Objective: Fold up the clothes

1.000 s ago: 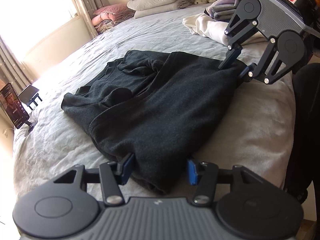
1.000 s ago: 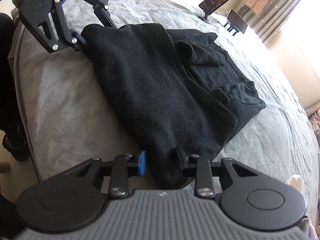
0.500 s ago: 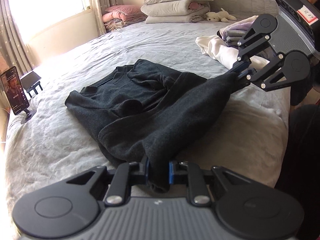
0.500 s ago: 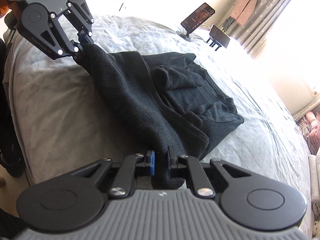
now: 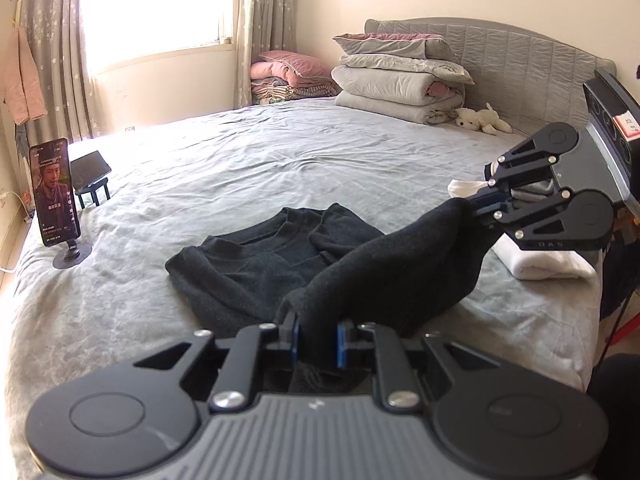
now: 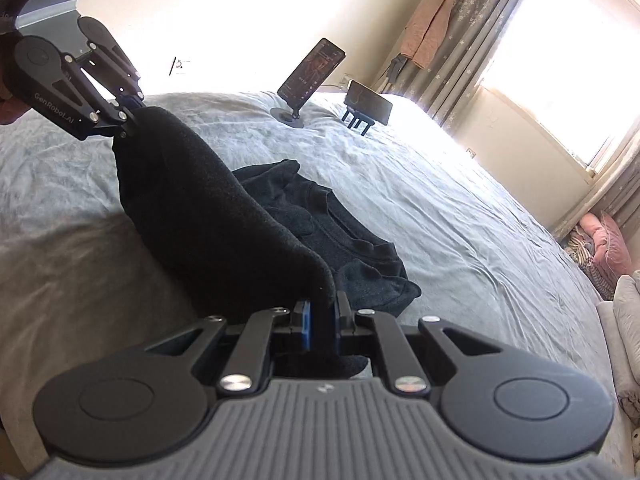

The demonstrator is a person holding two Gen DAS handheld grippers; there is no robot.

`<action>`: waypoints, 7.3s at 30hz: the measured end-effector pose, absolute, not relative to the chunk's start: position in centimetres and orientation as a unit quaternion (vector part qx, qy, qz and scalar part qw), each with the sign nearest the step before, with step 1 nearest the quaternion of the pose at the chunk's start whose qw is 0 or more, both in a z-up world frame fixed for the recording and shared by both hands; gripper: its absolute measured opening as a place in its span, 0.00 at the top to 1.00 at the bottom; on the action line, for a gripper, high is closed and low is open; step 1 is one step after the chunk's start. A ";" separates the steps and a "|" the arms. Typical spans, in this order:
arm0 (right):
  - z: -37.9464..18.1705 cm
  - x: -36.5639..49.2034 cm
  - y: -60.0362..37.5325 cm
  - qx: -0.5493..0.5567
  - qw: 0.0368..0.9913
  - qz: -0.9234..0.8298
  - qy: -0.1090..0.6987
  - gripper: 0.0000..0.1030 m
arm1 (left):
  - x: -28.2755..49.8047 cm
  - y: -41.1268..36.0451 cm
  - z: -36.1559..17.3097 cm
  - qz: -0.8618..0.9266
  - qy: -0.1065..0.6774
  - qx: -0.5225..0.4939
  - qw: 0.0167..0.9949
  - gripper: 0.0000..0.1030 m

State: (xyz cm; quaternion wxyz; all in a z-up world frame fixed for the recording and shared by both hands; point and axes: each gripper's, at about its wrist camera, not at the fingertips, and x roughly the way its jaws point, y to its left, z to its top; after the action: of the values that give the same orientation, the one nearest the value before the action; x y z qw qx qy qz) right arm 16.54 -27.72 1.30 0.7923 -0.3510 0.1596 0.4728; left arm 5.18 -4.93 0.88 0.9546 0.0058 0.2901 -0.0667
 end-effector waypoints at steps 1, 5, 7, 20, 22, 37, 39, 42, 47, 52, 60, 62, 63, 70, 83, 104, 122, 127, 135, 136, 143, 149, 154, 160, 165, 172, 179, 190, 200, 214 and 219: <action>1.1 17.3 -27.4 -0.345 0.796 0.470 0.163 0.90 | 6.0 -4.4 0.8 -0.064 0.290 -0.002 0.955 0.84; 0.1 20.6 -26.0 -0.318 0.804 0.465 0.190 0.90 | 9.5 -2.2 -0.6 -0.057 0.302 -0.045 0.951 0.84; -0.7 22.2 -25.5 -0.300 0.806 0.466 0.207 0.90 | 11.1 -1.0 -1.6 -0.056 0.309 -0.070 0.947 0.84; -6.1 32.4 -27.4 0.021 0.784 0.493 0.376 0.76 | 15.4 7.3 -10.2 -0.102 0.285 -0.372 0.878 0.58; -6.5 33.5 -28.8 0.105 0.766 0.496 0.396 0.65 | 14.9 8.3 -11.4 -0.119 0.262 -0.430 0.856 0.52; -7.9 31.2 -31.4 0.182 0.785 0.474 0.354 0.55 | 14.0 4.3 -10.2 -0.089 0.238 -0.352 0.901 0.82; -8.0 30.3 -31.4 0.164 0.799 0.471 0.337 0.73 | 13.9 3.7 -9.8 -0.074 0.232 -0.325 0.914 0.85; -7.5 29.9 -30.8 0.127 0.822 0.460 0.310 0.80 | 13.8 3.9 -9.1 -0.055 0.209 -0.317 0.923 0.86; -5.7 32.5 -27.9 0.089 0.850 0.440 0.275 0.82 | 14.9 6.7 -8.8 -0.021 0.176 -0.342 0.923 0.86; -5.6 35.9 -24.0 0.064 0.865 0.419 0.268 0.82 | 17.5 9.6 -10.9 0.007 0.170 -0.414 0.894 0.86; -7.4 39.1 -21.1 0.022 0.876 0.388 0.285 0.83 | 21.2 11.1 -13.2 0.051 0.195 -0.422 0.884 0.86; -8.5 39.8 -20.6 0.005 0.877 0.379 0.296 0.83 | 21.7 10.7 -13.5 0.061 0.199 -0.399 0.893 0.86; -8.9 40.0 -20.4 -0.004 0.877 0.375 0.300 0.83 | 21.8 10.3 -13.3 0.066 0.201 -0.381 0.900 0.84; -8.1 38.9 -22.2 -0.006 0.890 0.352 0.289 0.45 | 20.4 9.3 -10.4 0.089 0.198 -0.322 0.921 0.59; -5.4 25.9 -24.4 -0.069 0.906 0.382 0.171 0.43 | 12.3 -1.6 -5.6 0.082 0.141 -0.089 0.983 0.54; -7.6 25.8 -22.4 -0.103 0.902 0.369 0.201 0.41 | 14.8 -3.0 -6.9 0.085 0.202 -0.010 0.976 0.58; -7.8 32.8 -21.1 -0.067 0.928 0.310 0.194 0.96 | 21.0 2.8 -9.3 0.181 0.235 -0.072 0.952 0.88; -9.9 34.4 -20.4 -0.114 0.918 0.282 0.256 1.00 | 22.1 2.9 -10.2 0.193 0.267 -0.061 0.942 0.80; -6.9 31.6 -22.3 -0.113 0.931 0.278 0.207 0.84 | 18.6 2.5 -6.8 0.208 0.220 -0.081 0.950 0.66; -6.5 31.0 -22.2 -0.114 0.931 0.282 0.200 0.83 | 18.5 1.8 -6.3 0.200 0.214 -0.073 0.953 0.66; -6.1 27.5 -18.5 -0.107 0.899 0.370 0.208 0.62 | 19.4 -2.3 -5.8 0.122 0.219 -0.055 0.966 0.66; -8.7 28.1 -18.7 -0.119 0.892 0.369 0.233 0.58 | 19.7 -1.6 -9.5 0.132 0.256 -0.038 0.957 0.66; -7.6 28.9 -21.6 -0.087 0.892 0.366 0.251 0.55 | 18.0 -0.3 -8.5 0.153 0.253 -0.029 0.955 0.66; -5.7 29.3 -24.0 -0.067 0.904 0.338 0.253 0.55 | 15.5 2.3 -6.9 0.194 0.251 -0.066 0.946 0.65; -4.7 27.9 -23.6 -0.053 0.897 0.355 0.259 0.55 | 14.5 0.9 -4.8 0.166 0.238 -0.085 0.953 0.64; -4.9 24.7 -21.2 -0.078 0.880 0.384 0.267 0.55 | 15.5 -3.1 -5.3 0.114 0.270 -0.051 0.955 0.60; -6.2 24.7 -23.0 -0.107 0.889 0.346 0.279 0.55 | 14.4 -3.2 -7.0 0.141 0.293 -0.033 0.945 0.59; -4.2 24.7 -26.3 -0.104 0.893 0.330 0.289 0.52 | 12.6 -3.3 -5.0 0.180 0.318 -0.018 0.931 0.51; -4.4 26.6 -27.3 -0.044 0.856 0.354 0.375 0.26 | 12.6 -0.9 -4.9 0.145 0.359 -0.121 0.914 0.14; -7.2 32.6 -26.9 0.065 0.804 0.353 0.474 0.21 | 16.1 5.3 -8.8 0.085 0.374 -0.305 0.872 0.13; -7.8 33.2 -24.4 0.026 0.808 0.364 0.463 0.20 | 17.9 5.4 -9.2 0.075 0.372 -0.289 0.879 0.13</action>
State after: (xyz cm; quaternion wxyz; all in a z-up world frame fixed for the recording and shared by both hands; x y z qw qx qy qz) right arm 33.24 -24.41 -7.80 0.8076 0.0263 0.4633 0.3641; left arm 17.91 5.35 -9.23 0.8788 -0.2890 0.3722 0.0755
